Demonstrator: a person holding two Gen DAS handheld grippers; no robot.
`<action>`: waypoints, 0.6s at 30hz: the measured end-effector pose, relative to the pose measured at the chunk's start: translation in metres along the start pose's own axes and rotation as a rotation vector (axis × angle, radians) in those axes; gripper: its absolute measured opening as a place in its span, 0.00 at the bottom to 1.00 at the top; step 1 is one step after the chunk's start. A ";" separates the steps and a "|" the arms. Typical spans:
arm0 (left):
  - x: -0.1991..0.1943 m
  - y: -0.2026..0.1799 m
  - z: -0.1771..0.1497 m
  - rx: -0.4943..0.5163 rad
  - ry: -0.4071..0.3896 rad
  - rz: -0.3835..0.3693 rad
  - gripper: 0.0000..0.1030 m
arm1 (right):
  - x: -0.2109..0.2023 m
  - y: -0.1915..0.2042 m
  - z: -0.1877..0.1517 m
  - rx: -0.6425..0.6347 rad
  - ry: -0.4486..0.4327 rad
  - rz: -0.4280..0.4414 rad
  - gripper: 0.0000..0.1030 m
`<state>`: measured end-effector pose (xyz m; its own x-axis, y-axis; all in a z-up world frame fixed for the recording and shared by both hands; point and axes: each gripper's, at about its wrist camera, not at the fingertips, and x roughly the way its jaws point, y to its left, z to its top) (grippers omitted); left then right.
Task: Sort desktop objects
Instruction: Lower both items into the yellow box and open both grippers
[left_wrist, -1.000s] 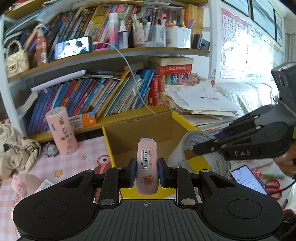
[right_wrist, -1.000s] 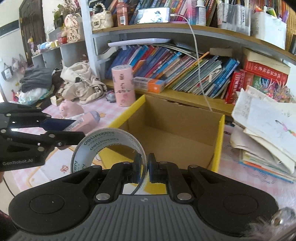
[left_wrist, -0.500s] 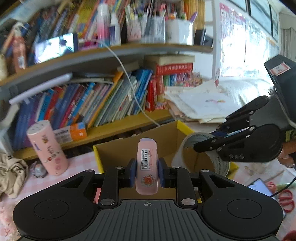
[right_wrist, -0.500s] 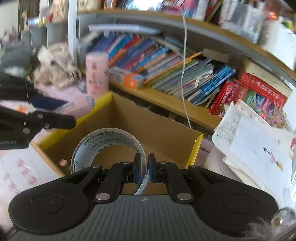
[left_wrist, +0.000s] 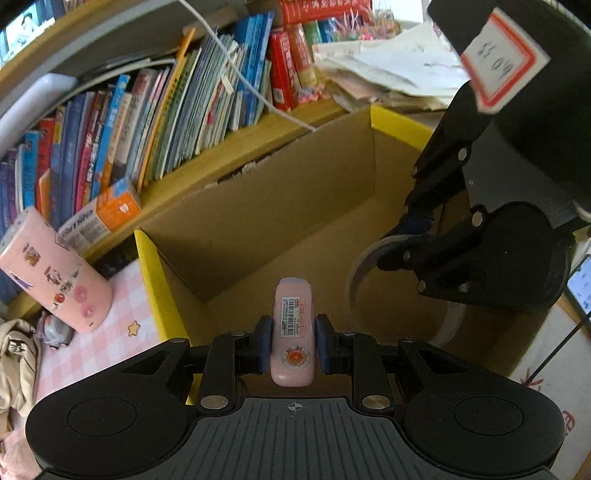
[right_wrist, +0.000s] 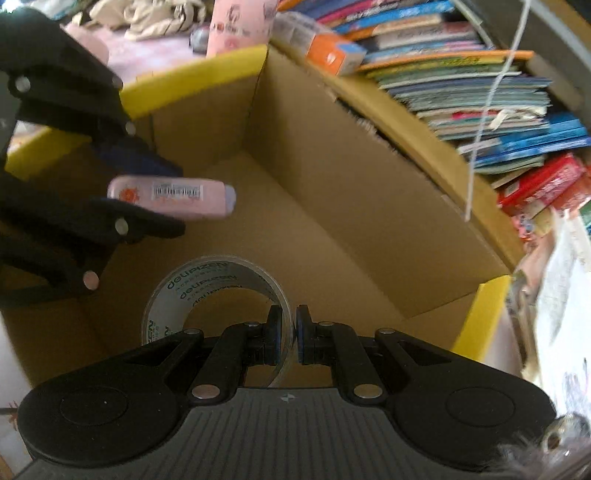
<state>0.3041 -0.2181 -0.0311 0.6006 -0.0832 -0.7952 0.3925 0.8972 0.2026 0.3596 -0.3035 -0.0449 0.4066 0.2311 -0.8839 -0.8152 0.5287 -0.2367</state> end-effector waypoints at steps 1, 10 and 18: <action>0.000 0.000 0.000 0.007 0.000 0.000 0.23 | 0.003 -0.001 0.001 -0.001 0.009 0.004 0.08; 0.001 -0.002 -0.001 0.042 -0.003 0.005 0.27 | 0.010 -0.010 0.005 0.027 0.014 0.006 0.12; -0.016 -0.012 0.001 0.075 -0.063 0.019 0.53 | -0.009 -0.010 0.006 0.044 -0.043 -0.002 0.36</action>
<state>0.2908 -0.2281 -0.0199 0.6501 -0.0953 -0.7538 0.4301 0.8640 0.2617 0.3667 -0.3060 -0.0320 0.4264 0.2646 -0.8649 -0.7959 0.5641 -0.2198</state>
